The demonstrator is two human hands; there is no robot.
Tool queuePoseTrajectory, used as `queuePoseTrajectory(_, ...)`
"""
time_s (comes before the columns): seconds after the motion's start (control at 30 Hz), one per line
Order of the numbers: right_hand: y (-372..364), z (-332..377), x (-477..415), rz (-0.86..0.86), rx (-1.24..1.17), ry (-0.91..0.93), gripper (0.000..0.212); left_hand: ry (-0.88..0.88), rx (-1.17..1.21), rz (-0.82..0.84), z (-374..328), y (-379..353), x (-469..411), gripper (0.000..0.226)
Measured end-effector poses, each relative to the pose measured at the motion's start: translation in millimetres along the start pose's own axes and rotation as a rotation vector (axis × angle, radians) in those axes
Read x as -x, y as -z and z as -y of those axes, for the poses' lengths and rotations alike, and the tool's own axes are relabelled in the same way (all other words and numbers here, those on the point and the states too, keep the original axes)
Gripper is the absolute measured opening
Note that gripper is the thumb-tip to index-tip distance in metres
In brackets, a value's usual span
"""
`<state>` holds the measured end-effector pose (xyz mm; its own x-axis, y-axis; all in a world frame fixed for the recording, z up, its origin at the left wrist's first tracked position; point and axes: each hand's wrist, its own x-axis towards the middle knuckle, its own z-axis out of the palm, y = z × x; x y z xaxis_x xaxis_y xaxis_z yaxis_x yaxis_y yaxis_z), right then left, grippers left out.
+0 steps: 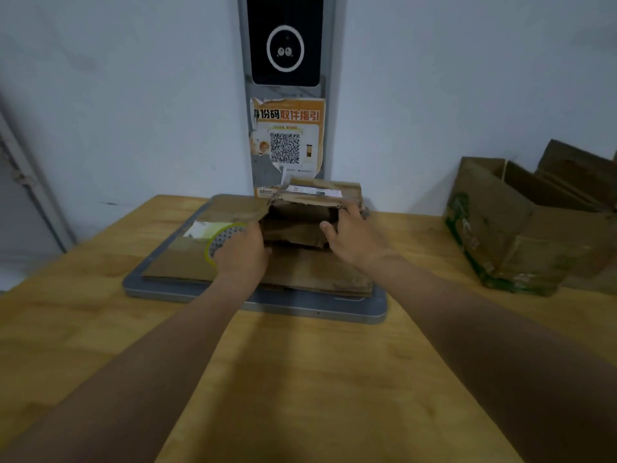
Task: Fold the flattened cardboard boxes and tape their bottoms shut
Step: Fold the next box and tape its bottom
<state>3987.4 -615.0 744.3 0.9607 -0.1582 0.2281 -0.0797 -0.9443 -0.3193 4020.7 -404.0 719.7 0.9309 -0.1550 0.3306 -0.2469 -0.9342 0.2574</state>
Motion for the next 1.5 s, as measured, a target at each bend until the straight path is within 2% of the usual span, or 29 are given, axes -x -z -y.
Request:
queuePoseTrajectory(0.1, 37.9, 5.2, 15.0, -0.108, -0.048, 0.008, 0.053, 0.02, 0.097, -0.097, -13.5, 34.3, 11.7, 0.026)
queuePoseTrajectory(0.27, 105.9, 15.3, 62.2, -0.231, -0.057, -0.007, 0.037, 0.022, 0.225, -0.222, -36.4, 97.8, 35.8, 0.034)
queuePoseTrajectory(0.47, 176.7, 33.8, 147.3, -0.225, -0.05, -0.094, 0.028, -0.004, 0.281, -0.144, -69.1, 162.9, 100.4, 0.067)
queuePoseTrajectory(0.63, 211.4, 40.1, 214.2, -0.177, -0.033, -0.081, 0.033, -0.014, 0.129, -0.079, -79.9, 193.7, 153.9, 0.05)
queuePoseTrajectory(0.77, 231.6, 36.0, 257.4, -0.152, -0.028, -0.075, 0.041, -0.003, 0.188, 0.01, -82.0, 225.9, 187.4, 0.009)
queuePoseTrajectory(0.9, 238.8, 34.9, 292.0, -0.098, -0.102, -0.093, 0.042, 0.008, 0.281, 0.147, -82.6, 254.4, 211.9, 0.021)
queuePoseTrajectory(1.0, 229.5, 35.1, 310.9, 0.025, -0.218, -0.14, 0.037, 0.022, 0.299, 0.237, -77.7, 251.2, 226.2, 0.025)
queuePoseTrajectory(1.1, 212.2, 30.1, 320.7, 0.105, -0.321, -0.164, 0.034, 0.067, 0.466, 0.257, -72.6, 230.3, 234.1, 0.026)
queuePoseTrajectory(1.23, 206.4, 21.3, 325.1, 0.097, -0.468, -0.186, 0.029, 0.129, 0.718, 0.231, -68.4, 213.5, 238.3, 0.045)
queuePoseTrajectory(1.37, 201.5, 14.8, 326.4, 0.043, -0.553, -0.223, 0.022, 0.186, 0.811, 0.306, -65.0, 206.9, 236.1, 0.047)
queuePoseTrajectory(1.5, 189.9, 13.6, 331.1, -0.037, -0.583, -0.137, 0.037, 0.195, 0.836, 0.294, -58.2, 199.1, 237.1, 0.062)
